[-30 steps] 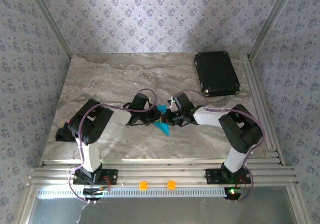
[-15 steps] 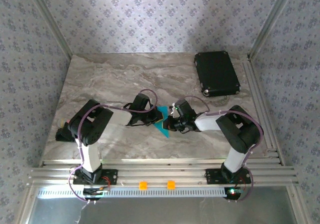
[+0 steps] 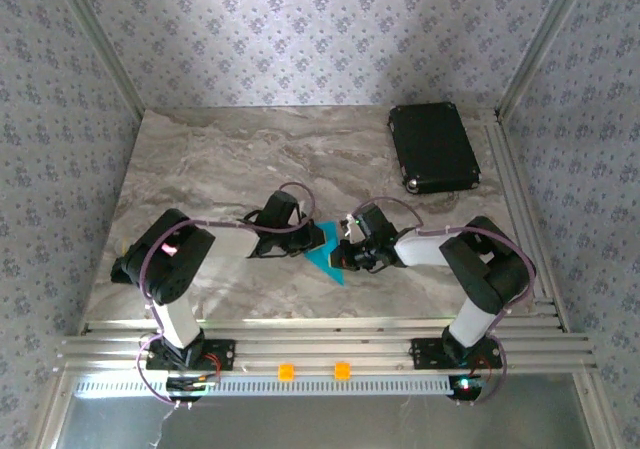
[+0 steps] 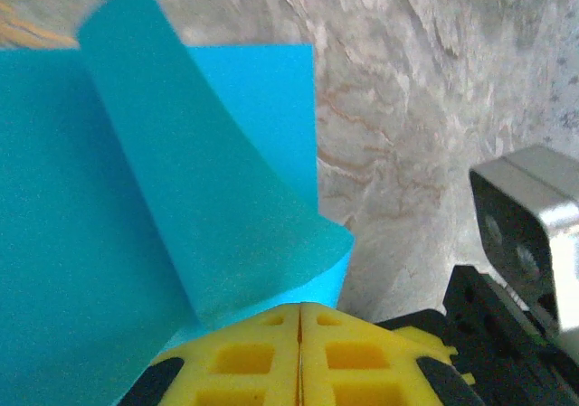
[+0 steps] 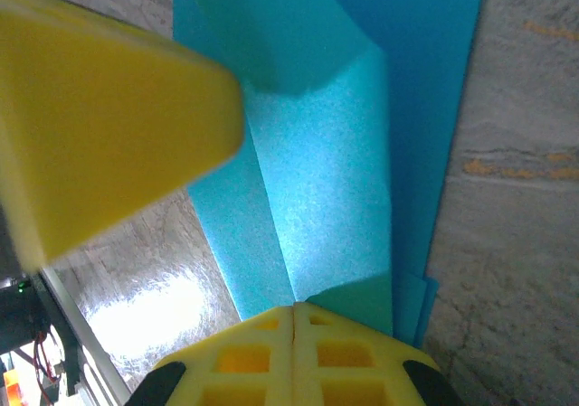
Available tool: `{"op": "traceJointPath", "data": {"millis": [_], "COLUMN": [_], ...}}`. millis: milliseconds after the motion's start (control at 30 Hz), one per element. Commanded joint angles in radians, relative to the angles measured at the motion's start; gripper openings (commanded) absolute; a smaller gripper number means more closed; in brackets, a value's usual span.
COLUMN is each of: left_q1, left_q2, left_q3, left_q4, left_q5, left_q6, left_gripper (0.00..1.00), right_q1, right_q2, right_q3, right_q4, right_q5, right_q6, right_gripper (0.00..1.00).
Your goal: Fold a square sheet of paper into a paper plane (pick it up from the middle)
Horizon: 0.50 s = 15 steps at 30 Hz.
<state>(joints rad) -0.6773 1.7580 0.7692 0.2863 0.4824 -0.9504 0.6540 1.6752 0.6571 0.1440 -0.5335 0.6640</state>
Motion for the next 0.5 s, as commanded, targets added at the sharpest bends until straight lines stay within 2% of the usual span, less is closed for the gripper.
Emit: {"op": "traceJointPath", "data": {"millis": [0,233,467], "left_q1": [-0.009,0.038,0.13], "left_q2": [0.018,0.071,0.11], "left_q3": [0.019,0.013,0.06], "left_q4": [-0.015,-0.012,-0.057], "left_q5": [0.006,-0.086,-0.097], "left_q6": [0.035,0.001,0.002], "left_gripper": [0.08,0.07,0.06], "right_q1": [-0.003,-0.005,-0.009], "right_q2": [0.04,0.065,0.072], "right_q3": [-0.04,-0.05,-0.066], "right_q4": [-0.189,-0.182,-0.187], "right_q5": [0.057,0.051,0.057], "right_q6": [-0.021,-0.024,-0.027], "right_gripper": [0.0,0.0,0.0]}}
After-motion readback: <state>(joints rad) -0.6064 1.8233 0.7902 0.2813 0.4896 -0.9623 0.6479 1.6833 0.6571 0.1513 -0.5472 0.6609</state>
